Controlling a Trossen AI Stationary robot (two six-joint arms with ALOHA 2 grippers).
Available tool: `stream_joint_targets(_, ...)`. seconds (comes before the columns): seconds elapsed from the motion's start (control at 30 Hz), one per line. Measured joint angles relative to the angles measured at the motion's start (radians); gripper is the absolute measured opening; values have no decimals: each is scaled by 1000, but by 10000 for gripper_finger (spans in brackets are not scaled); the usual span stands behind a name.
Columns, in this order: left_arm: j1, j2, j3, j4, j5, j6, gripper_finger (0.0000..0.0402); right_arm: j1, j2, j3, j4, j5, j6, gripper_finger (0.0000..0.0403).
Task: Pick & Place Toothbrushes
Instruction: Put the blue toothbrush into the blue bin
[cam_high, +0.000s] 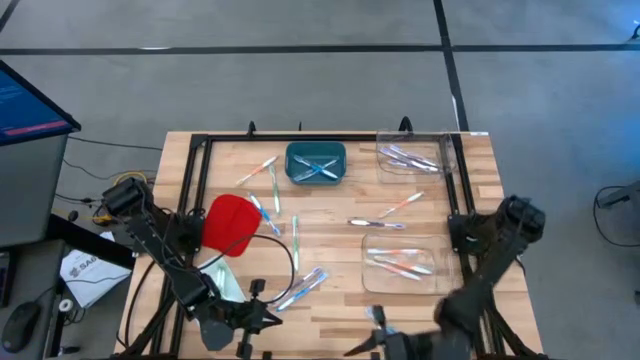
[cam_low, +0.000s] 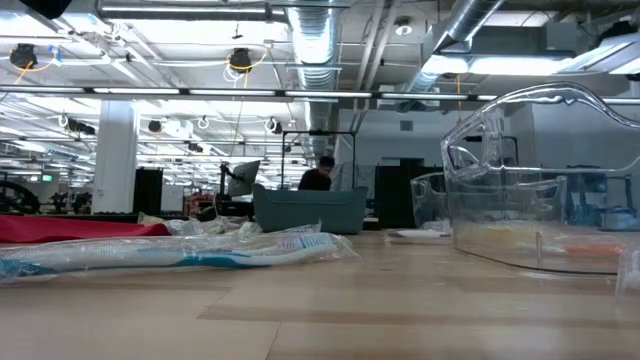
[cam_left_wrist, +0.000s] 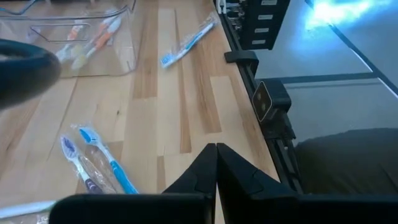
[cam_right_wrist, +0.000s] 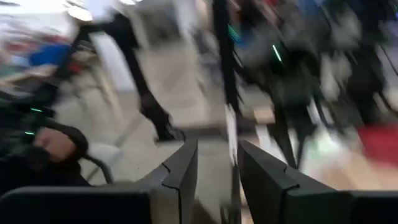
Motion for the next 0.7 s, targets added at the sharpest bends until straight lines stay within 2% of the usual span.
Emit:
stream_joint_targets(0.1,0,0,0,5,0,5,1,58,30,123,-331,83,306,108)
stream_joint_targets(0.3,5,0,0,19,0,33,1,127,86,277,-892,63,924,108)
stream_joint_targets(0.47,6,0,0,37,0,38,1,119,128,281,-1108,-84,1227,108)
stream_joint_targets(0.6,6,0,0,54,1,43,1,87,183,280,-1206,-315,1342,108)
stream_joint_targets(0.7,6,0,0,68,0,43,1,65,215,280,-1211,-487,1363,108)
